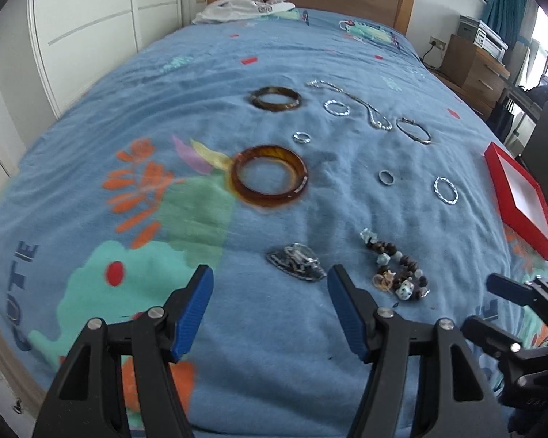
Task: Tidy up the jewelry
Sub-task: 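Grasp the silver watch with the left gripper while the right gripper grasps the beaded bracelet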
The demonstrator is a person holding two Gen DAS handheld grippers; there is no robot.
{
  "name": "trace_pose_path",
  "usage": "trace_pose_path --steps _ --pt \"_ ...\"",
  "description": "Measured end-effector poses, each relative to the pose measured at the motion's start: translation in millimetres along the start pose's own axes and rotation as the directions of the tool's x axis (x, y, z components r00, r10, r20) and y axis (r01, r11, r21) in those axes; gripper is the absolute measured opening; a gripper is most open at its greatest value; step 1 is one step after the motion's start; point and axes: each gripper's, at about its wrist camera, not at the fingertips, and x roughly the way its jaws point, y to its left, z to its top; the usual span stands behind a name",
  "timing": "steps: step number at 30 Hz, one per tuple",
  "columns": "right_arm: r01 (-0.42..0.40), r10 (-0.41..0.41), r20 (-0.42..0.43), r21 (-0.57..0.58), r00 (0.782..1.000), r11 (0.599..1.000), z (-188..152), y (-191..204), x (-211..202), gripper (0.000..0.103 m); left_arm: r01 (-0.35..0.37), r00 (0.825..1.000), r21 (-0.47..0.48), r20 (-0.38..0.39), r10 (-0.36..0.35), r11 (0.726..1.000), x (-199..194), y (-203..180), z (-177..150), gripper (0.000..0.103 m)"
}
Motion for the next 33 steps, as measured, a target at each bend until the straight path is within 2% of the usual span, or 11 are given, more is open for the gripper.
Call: trace_pose_path --steps 8,15,17,20,22,28,29,30,31,32,33 --pt "-0.064 0.063 -0.028 -0.041 0.998 0.997 11 0 41 0.056 0.080 0.992 -0.112 -0.091 -0.091 0.990 44 6 4 0.063" --pt "-0.101 0.099 -0.034 -0.057 0.994 0.993 14 -2 63 0.053 0.106 0.984 -0.187 -0.124 -0.130 0.977 68 6 9 0.062" --pt "-0.113 0.112 -0.028 -0.065 0.993 0.991 16 -1 69 0.052 0.092 0.986 -0.186 -0.123 -0.116 0.978 71 5 11 0.058" --pt "-0.127 0.125 -0.025 -0.083 0.992 0.988 19 4 76 0.051 0.071 0.988 -0.186 -0.120 -0.094 0.980 75 9 12 0.041" --pt "-0.129 0.128 -0.023 -0.101 0.992 0.986 22 8 82 0.049 0.062 0.989 -0.185 -0.119 -0.085 0.981 76 13 13 0.027" --pt "-0.105 0.101 -0.035 -0.153 0.994 0.983 21 17 99 0.033 0.067 0.991 -0.152 -0.109 -0.084 0.986 70 14 7 0.024" --pt "-0.103 0.099 -0.036 -0.153 0.994 0.983 21 17 99 0.027 0.069 0.991 -0.149 -0.105 -0.085 0.986 69 13 6 0.023" --pt "-0.106 0.101 -0.041 -0.148 0.994 0.983 22 16 99 0.025 0.071 0.991 -0.148 -0.103 -0.086 0.986 67 12 6 0.017" --pt "-0.113 0.108 -0.045 -0.141 0.993 0.984 23 14 97 0.025 0.070 0.992 -0.148 -0.097 -0.085 0.987 65 11 6 0.017" --pt "-0.117 0.112 -0.047 -0.138 0.993 0.984 23 12 96 0.017 0.070 0.992 -0.150 -0.094 -0.085 0.986 64 10 5 0.017" --pt "-0.119 0.113 -0.050 -0.134 0.992 0.984 24 11 94 0.017 0.073 0.992 -0.152 -0.090 -0.088 0.986 62 9 6 0.017"
